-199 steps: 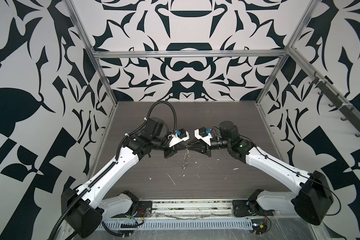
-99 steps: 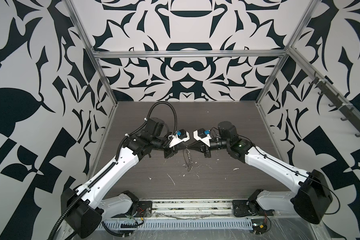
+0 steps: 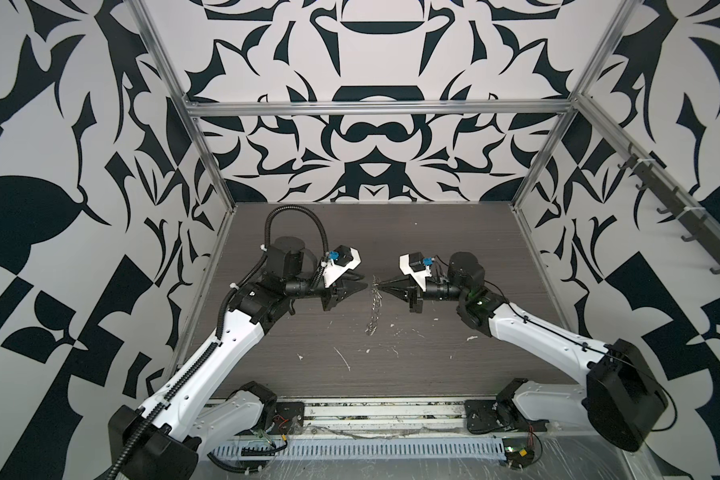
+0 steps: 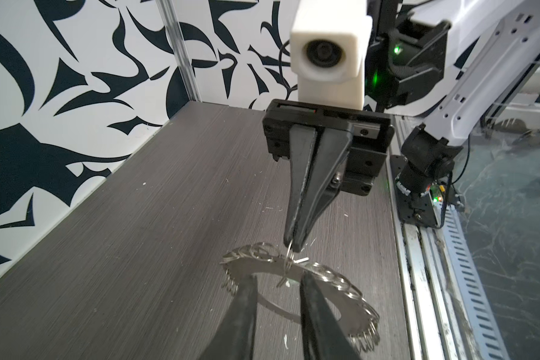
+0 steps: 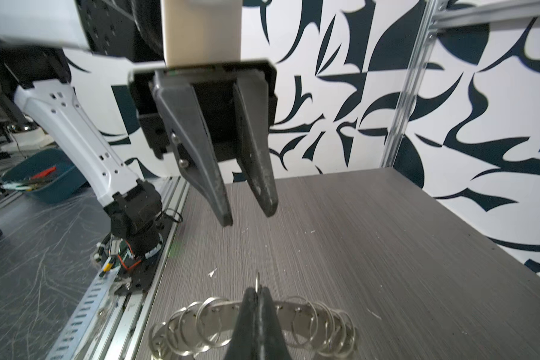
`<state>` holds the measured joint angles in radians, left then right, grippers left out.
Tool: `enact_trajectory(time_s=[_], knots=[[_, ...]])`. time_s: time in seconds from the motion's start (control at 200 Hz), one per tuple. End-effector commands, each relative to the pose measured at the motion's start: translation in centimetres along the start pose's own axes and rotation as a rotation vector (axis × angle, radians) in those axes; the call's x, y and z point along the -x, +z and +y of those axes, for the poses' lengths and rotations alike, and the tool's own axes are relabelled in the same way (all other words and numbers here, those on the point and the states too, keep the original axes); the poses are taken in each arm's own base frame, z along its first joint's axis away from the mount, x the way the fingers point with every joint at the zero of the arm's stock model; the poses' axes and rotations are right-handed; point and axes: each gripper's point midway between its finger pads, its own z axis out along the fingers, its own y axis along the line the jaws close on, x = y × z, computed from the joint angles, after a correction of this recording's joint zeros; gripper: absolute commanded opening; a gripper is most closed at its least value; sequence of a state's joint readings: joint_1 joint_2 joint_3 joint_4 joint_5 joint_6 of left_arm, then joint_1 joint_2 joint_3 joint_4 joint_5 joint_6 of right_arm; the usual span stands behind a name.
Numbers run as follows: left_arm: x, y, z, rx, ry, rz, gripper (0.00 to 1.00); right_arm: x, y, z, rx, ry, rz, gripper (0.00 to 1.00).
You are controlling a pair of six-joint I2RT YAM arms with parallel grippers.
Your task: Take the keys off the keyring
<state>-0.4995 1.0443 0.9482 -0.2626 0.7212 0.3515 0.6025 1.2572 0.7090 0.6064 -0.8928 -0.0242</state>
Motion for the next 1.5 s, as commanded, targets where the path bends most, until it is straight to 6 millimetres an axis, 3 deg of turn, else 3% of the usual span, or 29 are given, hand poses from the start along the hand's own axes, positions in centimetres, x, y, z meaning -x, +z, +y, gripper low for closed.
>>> enact_trajectory(time_s=[0.0, 0.285, 0.7, 0.83, 0.98, 1.265, 1.395, 1.5], knots=[[2.0, -0.4, -0.6, -0.053, -0.025, -0.088, 0.28, 5.7, -0.9, 0.8, 0.000, -0.127, -0.181, 0.00], [2.6, 0.3, -0.2, -0.084, -0.045, -0.116, 0.27, 7.3, -1.0, 0.7, 0.010, -0.120, -0.280, 0.00], [3.3, 0.5, 0.0, -0.102, -0.044, -0.131, 0.24, 7.2, -0.5, 0.8, 0.055, -0.099, -0.277, 0.00], [3.4, 0.5, 0.1, -0.098, -0.042, -0.132, 0.17, 7.0, -0.4, 0.8, 0.064, -0.088, -0.273, 0.00], [3.1, 0.5, 0.1, -0.097, -0.039, -0.120, 0.00, 7.0, -0.5, 1.0, 0.072, -0.083, -0.271, 0.00], [2.8, -0.1, 0.5, -0.035, 0.017, -0.061, 0.00, 6.0, -0.4, 1.1, 0.070, -0.064, -0.225, 0.00], [2.1, -0.5, 1.0, 0.011, 0.045, 0.015, 0.00, 5.5, -0.5, 1.0, 0.045, -0.062, -0.180, 0.35], [1.3, -0.8, 1.0, 0.024, 0.065, 0.081, 0.00, 5.3, -0.6, 0.9, 0.035, -0.070, -0.151, 0.40]])
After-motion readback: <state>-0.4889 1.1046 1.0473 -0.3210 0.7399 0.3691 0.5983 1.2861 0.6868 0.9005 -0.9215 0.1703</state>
